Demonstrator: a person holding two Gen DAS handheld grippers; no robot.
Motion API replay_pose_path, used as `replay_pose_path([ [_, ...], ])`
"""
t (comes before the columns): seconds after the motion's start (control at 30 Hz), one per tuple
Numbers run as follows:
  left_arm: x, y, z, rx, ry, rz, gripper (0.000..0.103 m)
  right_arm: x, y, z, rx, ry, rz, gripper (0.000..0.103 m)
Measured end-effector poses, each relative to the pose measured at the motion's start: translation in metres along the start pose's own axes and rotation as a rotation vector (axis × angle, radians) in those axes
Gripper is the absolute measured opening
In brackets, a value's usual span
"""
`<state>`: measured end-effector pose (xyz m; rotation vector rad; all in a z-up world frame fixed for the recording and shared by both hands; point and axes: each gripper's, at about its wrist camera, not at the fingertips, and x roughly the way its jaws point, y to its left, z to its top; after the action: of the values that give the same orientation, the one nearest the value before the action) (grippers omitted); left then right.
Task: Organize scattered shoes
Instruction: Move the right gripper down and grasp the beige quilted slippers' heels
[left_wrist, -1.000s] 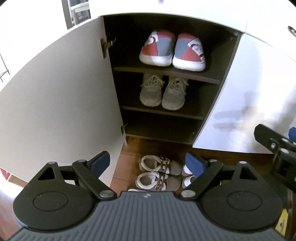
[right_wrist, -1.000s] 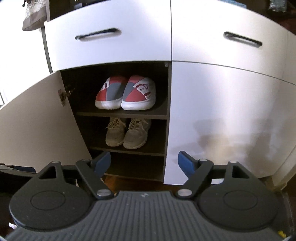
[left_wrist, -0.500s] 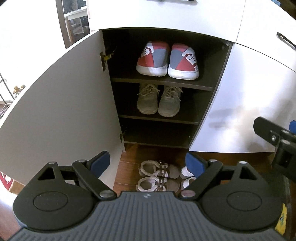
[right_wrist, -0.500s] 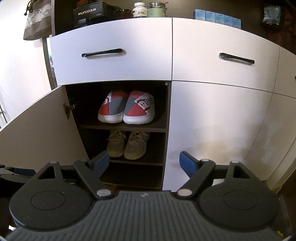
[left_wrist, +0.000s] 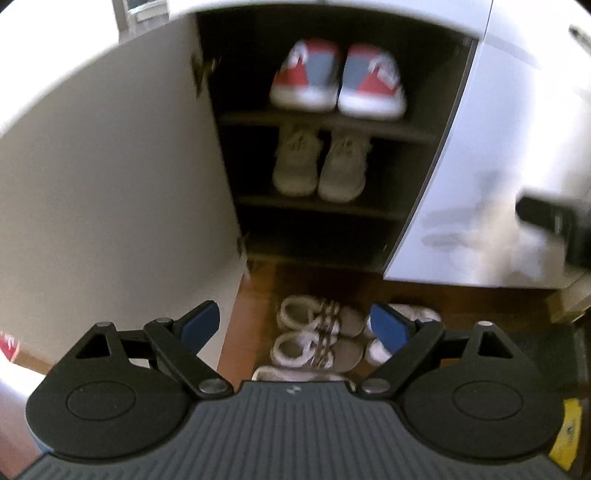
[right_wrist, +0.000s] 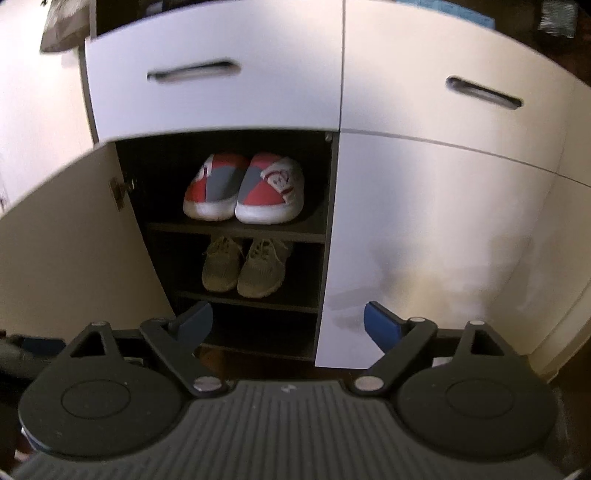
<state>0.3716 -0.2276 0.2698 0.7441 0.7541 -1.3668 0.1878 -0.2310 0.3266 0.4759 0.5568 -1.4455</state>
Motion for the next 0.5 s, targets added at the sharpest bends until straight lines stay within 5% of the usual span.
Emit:
replay_pose_path([
  [0.3, 0.09, 0.019, -0.183, -0.338, 0.208, 0.185, 0.09, 0.164, 0.034, -0.123, -0.468, 0.332, 0.274, 0.091],
  [0.5, 0.139, 0.023, -0.245, -0.493, 0.237, 0.275, 0.09, 0.255, 0.092, -0.239, -0.818, 0.502, 0.57, 0.073],
])
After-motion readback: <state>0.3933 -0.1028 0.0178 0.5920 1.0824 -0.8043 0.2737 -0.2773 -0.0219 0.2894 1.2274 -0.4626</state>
